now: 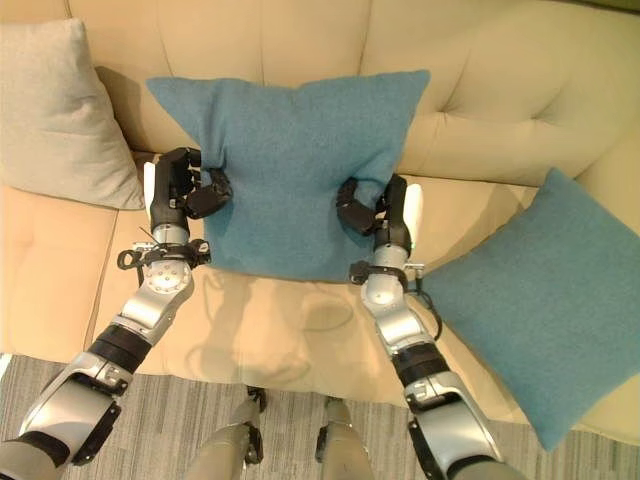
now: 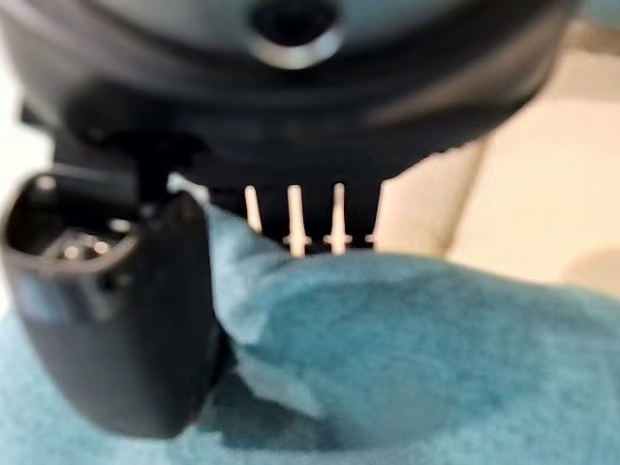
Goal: Pick up all the scattered cushions and arrange them neatly on the sofa.
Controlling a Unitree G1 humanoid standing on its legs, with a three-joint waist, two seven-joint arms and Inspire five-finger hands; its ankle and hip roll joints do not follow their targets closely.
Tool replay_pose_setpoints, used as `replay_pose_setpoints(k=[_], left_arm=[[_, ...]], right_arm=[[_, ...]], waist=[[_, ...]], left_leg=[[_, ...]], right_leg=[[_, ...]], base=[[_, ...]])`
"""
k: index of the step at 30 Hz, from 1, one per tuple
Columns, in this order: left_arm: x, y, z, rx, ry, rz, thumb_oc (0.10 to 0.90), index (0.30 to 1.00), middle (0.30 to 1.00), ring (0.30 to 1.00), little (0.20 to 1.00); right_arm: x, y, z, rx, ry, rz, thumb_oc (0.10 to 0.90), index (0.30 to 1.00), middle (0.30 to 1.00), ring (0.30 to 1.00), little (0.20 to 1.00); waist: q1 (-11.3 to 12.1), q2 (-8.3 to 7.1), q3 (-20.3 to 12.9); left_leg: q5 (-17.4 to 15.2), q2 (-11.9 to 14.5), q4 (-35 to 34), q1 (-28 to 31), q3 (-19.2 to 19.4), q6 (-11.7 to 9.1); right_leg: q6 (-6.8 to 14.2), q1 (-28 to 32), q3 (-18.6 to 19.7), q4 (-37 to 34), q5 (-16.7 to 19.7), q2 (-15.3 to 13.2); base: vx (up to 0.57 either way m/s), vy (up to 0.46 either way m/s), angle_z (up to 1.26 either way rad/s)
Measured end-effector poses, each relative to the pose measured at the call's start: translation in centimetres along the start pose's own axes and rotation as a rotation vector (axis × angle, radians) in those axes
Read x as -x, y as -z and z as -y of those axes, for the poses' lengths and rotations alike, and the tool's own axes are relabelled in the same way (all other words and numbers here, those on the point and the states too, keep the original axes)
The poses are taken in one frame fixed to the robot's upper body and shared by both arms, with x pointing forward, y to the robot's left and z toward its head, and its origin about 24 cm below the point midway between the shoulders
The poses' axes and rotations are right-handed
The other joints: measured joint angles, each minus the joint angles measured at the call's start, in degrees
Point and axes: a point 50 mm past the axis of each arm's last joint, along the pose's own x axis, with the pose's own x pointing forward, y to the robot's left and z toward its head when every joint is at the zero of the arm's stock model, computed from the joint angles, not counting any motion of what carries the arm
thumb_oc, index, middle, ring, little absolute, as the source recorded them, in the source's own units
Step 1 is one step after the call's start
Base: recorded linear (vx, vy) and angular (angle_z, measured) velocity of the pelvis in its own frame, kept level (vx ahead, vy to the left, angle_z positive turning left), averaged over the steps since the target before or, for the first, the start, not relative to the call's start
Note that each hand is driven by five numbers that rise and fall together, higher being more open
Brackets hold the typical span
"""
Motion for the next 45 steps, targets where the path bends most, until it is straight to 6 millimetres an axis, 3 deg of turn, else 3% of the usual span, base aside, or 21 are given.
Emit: replay_pose_setpoints(k=[6, 7, 8, 9, 10, 11, 12, 13, 15, 17, 18, 19, 20, 23, 29, 32, 34, 39, 40, 45], left_arm=[[-0.7, -1.3, 1.1, 0.016, -0.005, 0.035, 0.4, 0.3, 0.3, 0.3, 0.3], [-1.4, -3.0, 2.0, 0.019, 0.011, 0.09, 0.579, 0.568, 0.568, 0.568, 0.568], [-1.9, -4.3, 2.3, 0.019, 0.019, 0.13, 0.8, 0.9, 0.9, 0.9, 0.9], [-2.3, -5.0, 2.4, 0.024, 0.02, 0.15, 0.8, 0.9, 0.9, 0.9, 0.9], [-2.5, -5.5, 2.8, 0.033, 0.027, 0.164, 0.8, 0.9, 0.9, 0.9, 0.9], [-2.4, -5.7, 3.0, 0.038, 0.034, 0.167, 0.8, 0.9, 0.9, 0.9, 0.9], [-2.4, -5.7, 3.0, 0.038, 0.034, 0.167, 0.8, 0.9, 0.9, 0.9, 0.9], [-2.3, -5.9, 3.4, 0.047, 0.053, 0.172, 0.8, 0.9, 0.9, 0.9, 0.9], [-1.8, -5.2, 3.6, 0.039, 0.091, 0.154, 0.8, 0.9, 0.9, 0.9, 0.9], [-1.1, -4.5, 3.9, 0.045, 0.121, 0.138, 0.8, 0.9, 0.9, 0.9, 0.9], [-0.7, -4.1, 3.9, 0.048, 0.13, 0.128, 0.8, 0.9, 0.9, 0.9, 0.9], [-0.4, -3.6, 3.7, 0.047, 0.135, 0.115, 0.8, 0.9, 0.9, 0.9, 0.9], [-0.2, -3.5, 3.4, 0.049, 0.134, 0.12, 0.8, 0.9, 0.9, 0.9, 0.9], [0.2, -3.3, 2.9, 0.043, 0.169, 0.129, 0.8, 0.9, 0.9, 0.9, 0.9], [2.0, -1.3, -1.0, 0.088, 0.102, 0.101, 0.8, 0.9, 0.9, 0.9, 0.9], [3.9, 1.3, -3.5, 0.096, 0.036, 0.021, 0.8, 0.9, 0.9, 0.9, 0.9], [5.7, 3.3, -5.5, 0.077, 0.007, -0.05, 0.8, 0.9, 0.9, 0.9, 0.9], [11.8, 8.2, -9.4, 0.024, -0.048, -0.278, 0.8, 0.9, 0.9, 0.9, 0.9], [14.1, 9.5, -10.6, 0.013, -0.072, -0.356, 0.8, 0.9, 0.9, 0.9, 0.9], [19.9, 12.0, -12.1, 0.029, -0.101, -0.56, 0.8, 0.9, 0.9, 0.9, 0.9]], right_arm=[[-0.6, -0.8, 0.7, 0.035, 0.08, 0.05, 0.4, 0.3, 0.3, 0.3, 0.3], [-1.3, -1.4, 1.4, 0.026, 0.139, 0.068, 0.4, 0.3, 0.3, 0.3, 0.3], [-1.9, -2.1, 1.7, 0.021, 0.162, 0.088, 0.607, 0.611, 0.611, 0.611, 0.611], [-2.1, -2.2, 2.1, 0.025, 0.181, 0.093, 0.8, 0.9, 0.9, 0.9, 0.9], [-2.2, -2.0, 2.7, 0.024, 0.205, 0.083, 0.8, 0.9, 0.9, 0.9, 0.9], [-2.2, -1.8, 2.9, 0.022, 0.22, 0.076, 0.8, 0.9, 0.9, 0.9, 0.9], [-2.2, -1.8, 2.9, 0.022, 0.22, 0.076, 0.8, 0.9, 0.9, 0.9, 0.9], [-2.2, -1.6, 3.2, 0.022, 0.25, 0.069, 0.8, 0.9, 0.9, 0.9, 0.9], [-1.5, -1.1, 2.4, 0.032, 0.216, 0.051, 0.8, 0.9, 0.9, 0.9, 0.9], [-1.0, -0.6, 2.0, 0.034, 0.2, 0.034, 0.8, 0.9, 0.9, 0.9, 0.9], [-0.9, -0.4, 2.0, 0.039, 0.195, 0.03, 0.8, 0.9, 0.9, 0.9, 0.9], [-0.8, -0.2, 2.0, 0.042, 0.186, 0.026, 0.8, 0.9, 0.9, 0.9, 0.9], [-0.7, -0.3, 2.0, 0.045, 0.185, 0.033, 0.8, 0.9, 0.9, 0.9, 0.9], [-0.6, 0.7, 3.0, 0.068, 0.187, 0.011, 0.8, 0.9, 0.9, 0.9, 0.9], [0.7, 1.6, 4.3, 0.041, 0.135, 0.011, 0.8, 0.9, 0.9, 0.9, 0.9], [2.2, 2.9, 5.2, 0.04, 0.116, -0.018, 0.8, 0.9, 0.9, 0.9, 0.9], [3.4, 4.4, 6.2, 0.052, 0.091, -0.064, 0.8, 0.9, 0.9, 0.9, 0.9], [7.3, 8.3, 9.2, 0.099, 0.074, -0.211, 0.8, 0.9, 0.9, 0.9, 0.9], [8.9, 9.5, 10.1, 0.117, 0.063, -0.267, 0.8, 0.9, 0.9, 0.9, 0.9], [13.6, 12.4, 11.4, 0.135, 0.006, -0.433, 0.8, 0.9, 0.9, 0.9, 0.9]], waist=[[-0.55, -0.67, 0.41], [-1.85, -3.4, 1.89], [-1.95, -2.09, 2.41], [-1.96, -1.96, 2.97], [-2.31, -1.63, 3.41], [-2.74, -1.68, 3.38], [-2.74, -1.68, 3.38], [-3.52, -1.74, 3.53], [-3.06, -1.81, 3.58], [-3.15, -3.03, 4.3], [-3.2, -3.33, 4.47], [-2.69, -2.75, 4.21], [-2.67, -2.55, 4.25], [-3.29, -2.61, 4.35], [-1.64, -2.61, 4.35], [-1.62, -2.61, 4.35], [-1.15, -2.59, 4.33], [-1.11, -2.6, 4.31], [-1.02, -2.5, 3.75], [-0.21, -2.58, 3.28]], left_leg=[[-0.05, -0.39, 2.0, -1.37, -0.84, -0.07], [-1.06, -2.51, 4.74, -6.17, -1.17, 0.29], [4.46, -0.6, -0.15, -4.18, -1.16, 2.35], [4.58, -0.48, -0.13, -4.22, -1.37, 2.5], [4.63, -0.65, -0.1, -4.09, -2.01, 2.62], [4.62, -1.3, -0.11, -4.09, -2.04, 2.61], [4.62, -1.3, -0.11, -4.09, -2.04, 2.61], [4.35, -3.1, -0.13, -3.89, -2.09, 2.38], [4.19, -2.31, 0.39, -3.55, -0.78, 2.12], [2.15, -2.36, 6.54, -5.46, -0.65, 0.06], [1.7, -2.46, 4.93, -4.73, -0.8, 0.01], [3.89, -1.82, 1.25, -2.88, -0.82, -0.55], [3.17, -0.82, -0.14, -1.69, -1.05, -0.05], [3.17, -1.25, -0.11, -1.74, -1.56, -0.05], [3.08, -1.24, -0.12, -1.61, -2.49, -0.15], [2.89, -0.9, -0.12, -0.44, -2.65, -0.22], [0.86, -0.3, -0.13, 0.95, -2.57, -0.74], [-1.03, -0.69, -0.17, 6.19, -2.63, -1.1], [-1.58, -0.73, -0.17, 7.18, -2.63, -0.79], [-1.81, -0.75, -0.14, 10.87, -2.34, -0.23]], right_leg=[[0.0, 0.02, -0.03, 0.03, 0.01, -0.62], [-0.03, -0.16, 0.39, 0.07, 0.08, -3.51], [1.47, -1.14, 1.61, 1.2, -1.11, -1.88], [2.41, -3.09, 1.7, 4.5, -1.86, -1.96], [3.18, -5.53, 2.36, 4.79, -3.66, -1.83], [2.34, -4.98, 3.49, 0.41, -2.53, -1.71], [2.34, -4.98, 3.49, 0.41, -2.53, -1.71], [-0.03, -4.97, 3.34, -0.29, 2.12, -2.35], [-0.25, -4.91, 4.08, -0.24, 2.69, -1.81], [-0.6, -3.67, 4.26, -0.22, 2.95, -2.35], [-0.58, -3.09, 4.55, -0.21, 2.94, -2.35], [-0.51, -2.9, 4.7, -0.22, 2.79, -1.25], [-0.74, -2.72, 4.57, -0.23, 2.35, -0.4], [-0.73, -2.33, 3.57, -0.25, 2.35, -0.5], [0.01, -1.85, 3.02, -0.28, 1.63, -0.41], [0.01, -0.52, 2.97, -0.29, 1.57, -0.02], [0.22, 0.72, 2.89, -0.31, 1.1, 0.55], [0.84, 5.93, 2.92, -0.42, -0.35, 0.09], [1.01, 6.98, 2.87, -0.35, -0.79, 0.03], [0.85, 10.49, 2.84, -0.32, -1.14, 0.02]], base=[[0.0, -0.003, 0.11], [0.01, -0.005, 0.1], [0.0, -0.002, -0.04], [-0.01, -0.004, -0.51], [-0.02, 0.004, -0.11], [0.0, 0.003, -0.05], [-0.02, 0.007, 0.29], [0.02, -0.003, 0.08], [0.0, -0.01, -0.08], [0.0, 0.0, 0.0], [0.02, -0.005, -0.2], [0.0, -0.01, -0.4], [0.01, -0.017, -0.32], [0.0, -0.018, 0.08], [0.01, -0.025, 0.06], [0.03, -0.013, 0.02], [0.05, -0.017, -0.03], [0.05, 0.01, 0.0], [0.05, 0.026, -0.02], [0.04, 0.059, -0.03]])
